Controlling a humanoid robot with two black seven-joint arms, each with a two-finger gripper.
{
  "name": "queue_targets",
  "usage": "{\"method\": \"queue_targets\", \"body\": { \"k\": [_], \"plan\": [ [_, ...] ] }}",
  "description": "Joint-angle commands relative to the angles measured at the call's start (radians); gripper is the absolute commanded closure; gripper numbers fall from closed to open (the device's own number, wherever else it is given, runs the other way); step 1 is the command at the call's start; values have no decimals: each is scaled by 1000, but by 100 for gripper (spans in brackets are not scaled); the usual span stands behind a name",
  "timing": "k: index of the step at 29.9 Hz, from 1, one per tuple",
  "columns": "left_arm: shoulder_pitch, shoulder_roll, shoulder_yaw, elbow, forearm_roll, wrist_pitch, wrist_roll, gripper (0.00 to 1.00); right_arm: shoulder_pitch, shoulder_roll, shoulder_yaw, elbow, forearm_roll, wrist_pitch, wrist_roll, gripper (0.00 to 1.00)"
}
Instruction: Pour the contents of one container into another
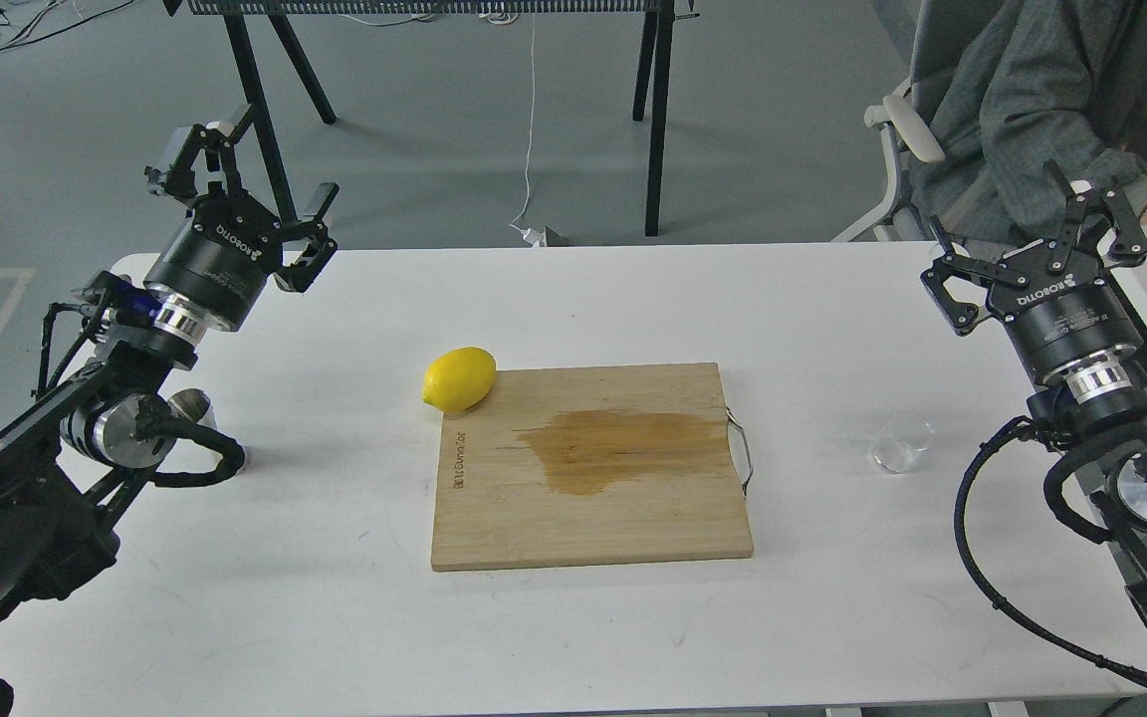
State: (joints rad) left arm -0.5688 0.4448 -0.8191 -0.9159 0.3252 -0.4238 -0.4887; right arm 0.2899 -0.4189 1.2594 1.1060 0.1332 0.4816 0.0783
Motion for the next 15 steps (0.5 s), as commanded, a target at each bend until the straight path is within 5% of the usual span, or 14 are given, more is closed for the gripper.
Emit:
{"method": "queue_targets", "body": {
  "k": [1, 15],
  "plan": [
    [1, 0, 3, 0, 0, 3, 0, 0, 0, -1, 0, 0, 0, 0, 0, 1],
    [1, 11, -18, 2, -5, -36, 0, 0, -2, -3, 2, 2, 2, 0, 0, 1]
  ]
}}
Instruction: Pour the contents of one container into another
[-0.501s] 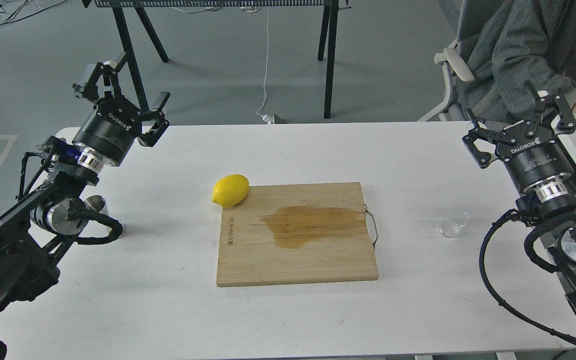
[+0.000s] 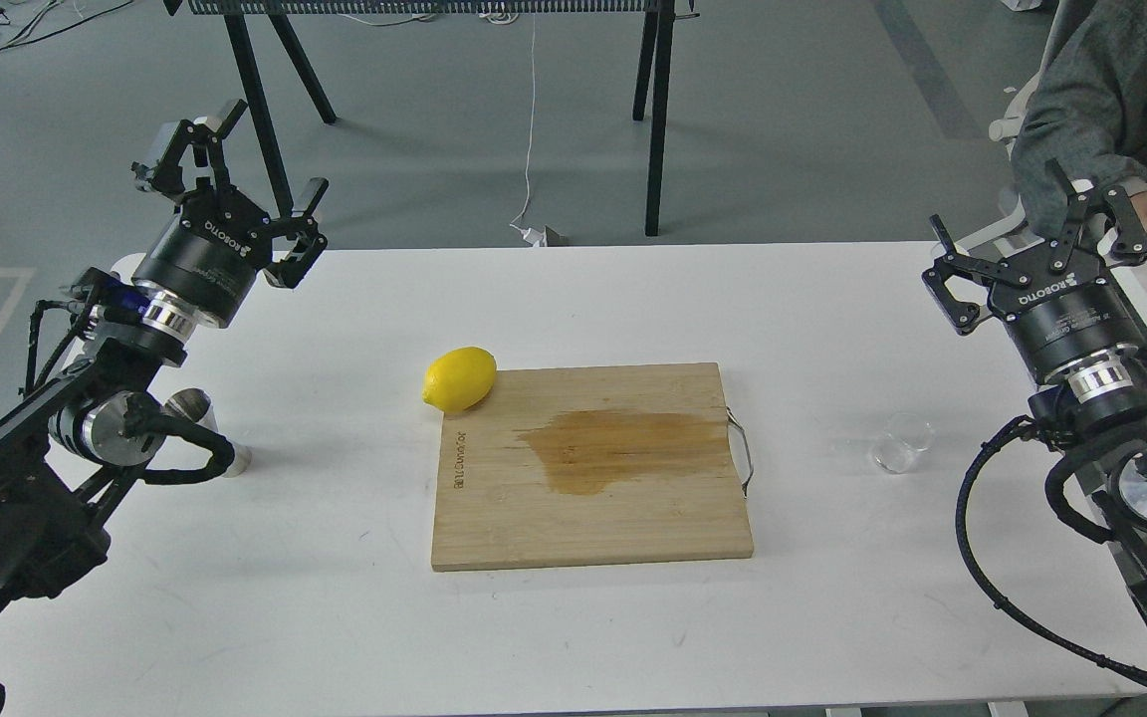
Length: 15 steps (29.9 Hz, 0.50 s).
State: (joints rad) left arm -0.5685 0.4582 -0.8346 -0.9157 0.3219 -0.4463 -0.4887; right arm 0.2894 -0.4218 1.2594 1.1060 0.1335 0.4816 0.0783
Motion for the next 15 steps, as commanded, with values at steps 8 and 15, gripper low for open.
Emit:
{"method": "queue_targets", "body": {
  "k": [8, 15],
  "plan": [
    [-7, -4, -1, 12, 6, -42, 0, 0, -1, 3, 3, 11, 3, 7, -2, 1],
    [-34, 0, 0, 14, 11, -42, 0, 0, 5, 9, 3, 8, 3, 7, -2, 1]
  ]
}}
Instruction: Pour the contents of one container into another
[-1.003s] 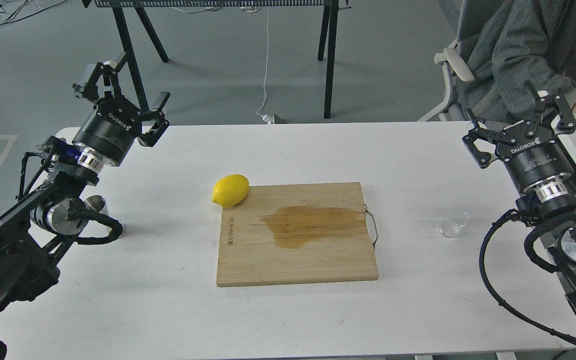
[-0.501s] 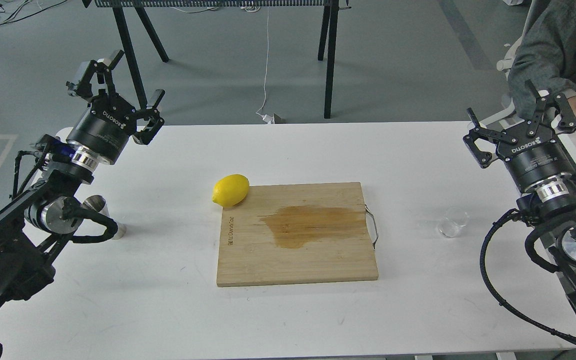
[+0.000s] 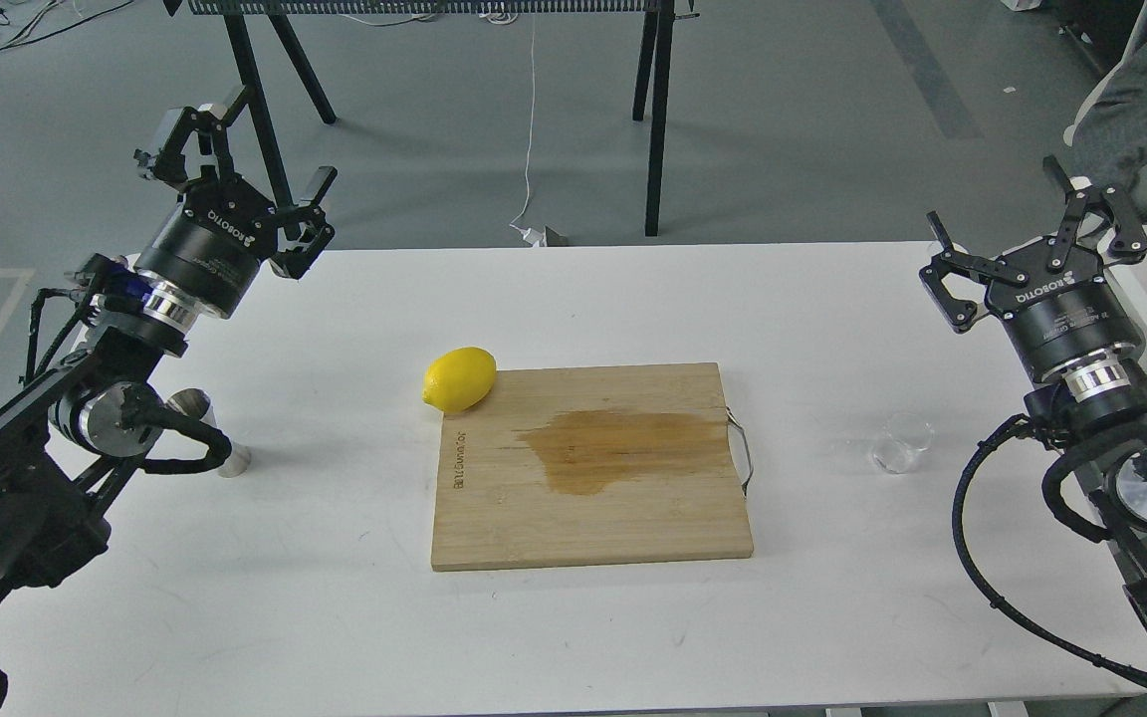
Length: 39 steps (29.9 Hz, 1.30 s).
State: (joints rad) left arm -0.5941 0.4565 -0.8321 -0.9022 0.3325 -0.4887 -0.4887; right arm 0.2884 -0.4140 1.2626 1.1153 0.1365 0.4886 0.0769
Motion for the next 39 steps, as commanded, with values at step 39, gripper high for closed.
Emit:
{"method": "queue_targets", "body": {
  "k": [39],
  "plan": [
    [46, 314, 44, -129, 1195, 499, 0, 0, 11, -8, -6, -5, -2, 0, 0, 1]
  ]
}}
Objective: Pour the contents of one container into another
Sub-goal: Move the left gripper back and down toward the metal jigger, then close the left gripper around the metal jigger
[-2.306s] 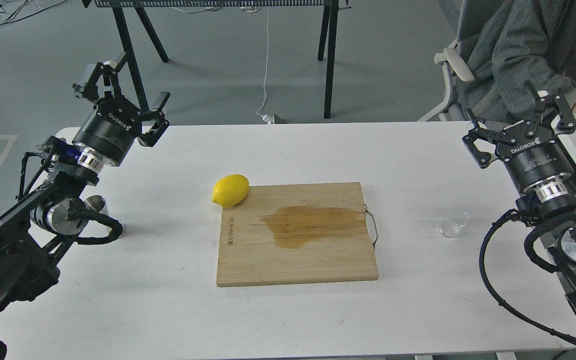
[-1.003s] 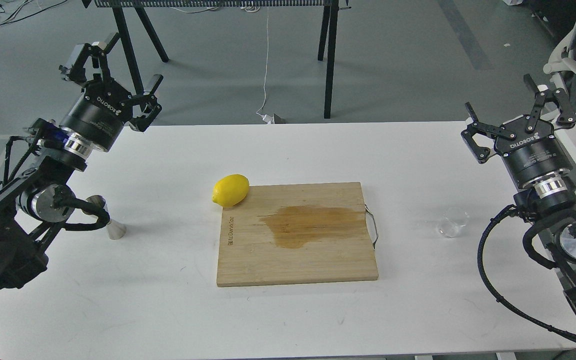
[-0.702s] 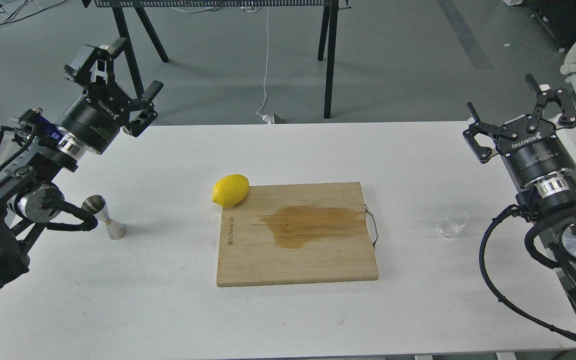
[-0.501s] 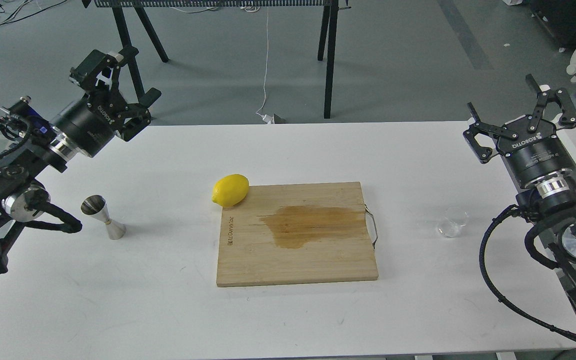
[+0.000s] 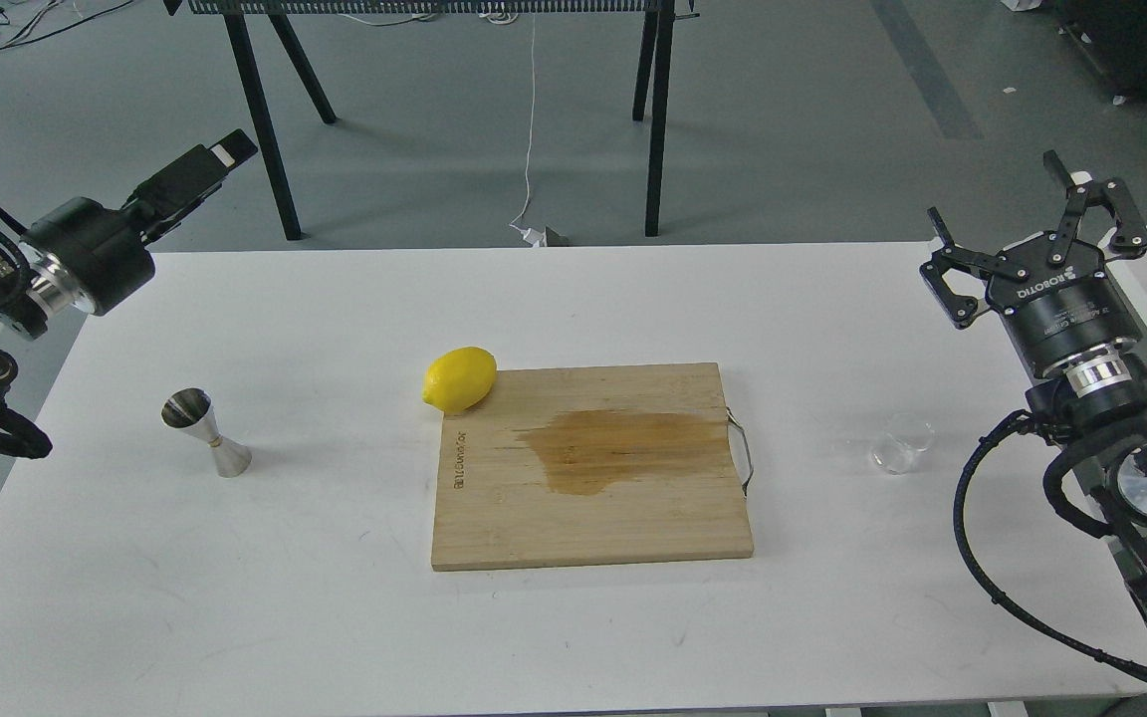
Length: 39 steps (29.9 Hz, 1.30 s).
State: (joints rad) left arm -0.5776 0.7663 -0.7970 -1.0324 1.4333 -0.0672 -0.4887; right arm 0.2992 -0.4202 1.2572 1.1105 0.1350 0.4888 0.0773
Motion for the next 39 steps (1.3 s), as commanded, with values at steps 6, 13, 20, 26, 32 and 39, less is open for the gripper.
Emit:
{"method": "queue_targets", "body": {
  "k": [6, 13, 20, 26, 32, 39],
  "plan": [
    [120, -1, 7, 12, 171, 254, 0, 0, 0, -2, -4, -3, -2, 0, 1, 1],
    [208, -12, 9, 37, 177, 400, 0, 0, 1, -2, -7, -3, -2, -1, 1, 1],
    [249, -79, 10, 120, 206, 445, 0, 0, 1, -3, -7, -3, -2, -1, 1, 1],
    [252, -110, 10, 198, 217, 454, 0, 0, 1, -3, -9, -1, -2, -1, 1, 1],
    [260, -123, 36, 207, 216, 455, 0, 0, 0, -12, -10, -1, -2, -1, 2, 1],
    [263, -154, 79, 224, 213, 477, 0, 0, -2, -12, -9, -1, -2, -1, 2, 1]
  ]
}}
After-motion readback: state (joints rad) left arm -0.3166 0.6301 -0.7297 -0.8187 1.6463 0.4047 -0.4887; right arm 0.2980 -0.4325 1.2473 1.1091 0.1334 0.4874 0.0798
